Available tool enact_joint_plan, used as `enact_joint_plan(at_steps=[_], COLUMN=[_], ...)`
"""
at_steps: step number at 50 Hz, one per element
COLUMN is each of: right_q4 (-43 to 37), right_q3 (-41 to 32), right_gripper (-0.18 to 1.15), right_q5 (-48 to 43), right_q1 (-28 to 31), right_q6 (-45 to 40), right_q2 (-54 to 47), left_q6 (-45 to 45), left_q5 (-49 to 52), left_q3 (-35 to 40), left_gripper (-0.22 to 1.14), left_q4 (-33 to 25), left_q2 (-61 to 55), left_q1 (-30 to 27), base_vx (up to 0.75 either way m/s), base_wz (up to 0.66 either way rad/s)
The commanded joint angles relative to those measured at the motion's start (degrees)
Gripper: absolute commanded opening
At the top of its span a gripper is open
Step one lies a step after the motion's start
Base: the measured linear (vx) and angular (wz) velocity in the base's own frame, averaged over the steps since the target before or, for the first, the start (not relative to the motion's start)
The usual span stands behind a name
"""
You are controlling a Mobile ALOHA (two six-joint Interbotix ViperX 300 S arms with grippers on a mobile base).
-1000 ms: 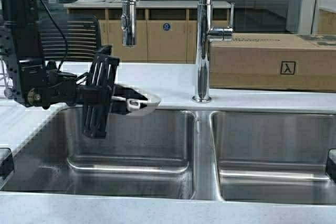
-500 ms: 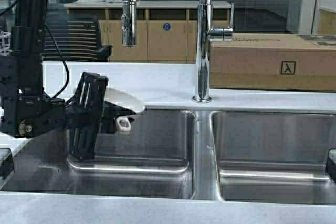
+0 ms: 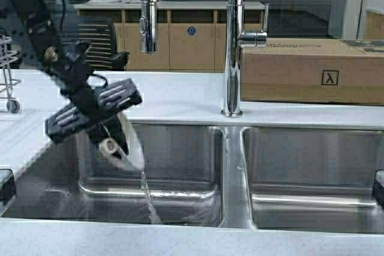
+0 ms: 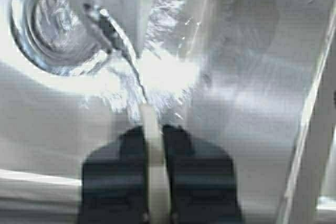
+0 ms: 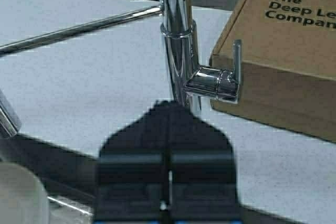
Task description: Wash the pan
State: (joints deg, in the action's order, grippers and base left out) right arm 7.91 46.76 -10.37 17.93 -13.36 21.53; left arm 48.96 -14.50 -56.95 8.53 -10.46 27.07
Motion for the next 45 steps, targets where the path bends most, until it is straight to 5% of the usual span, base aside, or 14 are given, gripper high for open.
enact_joint_plan(at_steps=[1, 11, 29, 45], right_q4=[0.1, 0.0, 0.0, 0.0], right_q3=[-0.6, -0.5, -0.5, -0.7], right_gripper=[0.05, 0.05, 0.05, 0.05], right_q5=[-0.6, -1.0, -0.9, -1.0], right_q1=[0.1, 0.1, 0.1, 0.1], right_q6=[-0.1, -0.3, -0.2, -0.2], right_q2=[1.1, 1.9, 3.3, 3.3], left_q6=[-12.7, -12.7, -13.3, -15.2], left_q5=[35.2, 50.5, 53.1, 59.3], left_q3=[12.0, 18.6, 16.1, 16.7], left_gripper=[0.03, 0.03, 0.03, 0.03], left_q4=[4.0, 16.1, 23.7, 29.0], left_q2=[6.9, 7.8, 13.4, 26.2], left_q1=[-0.8, -0.4, -1.0, -6.9], base_vx=[-0.01, 0.0, 0.0, 0.0], base_wz=[0.02, 0.0, 0.0, 0.0])
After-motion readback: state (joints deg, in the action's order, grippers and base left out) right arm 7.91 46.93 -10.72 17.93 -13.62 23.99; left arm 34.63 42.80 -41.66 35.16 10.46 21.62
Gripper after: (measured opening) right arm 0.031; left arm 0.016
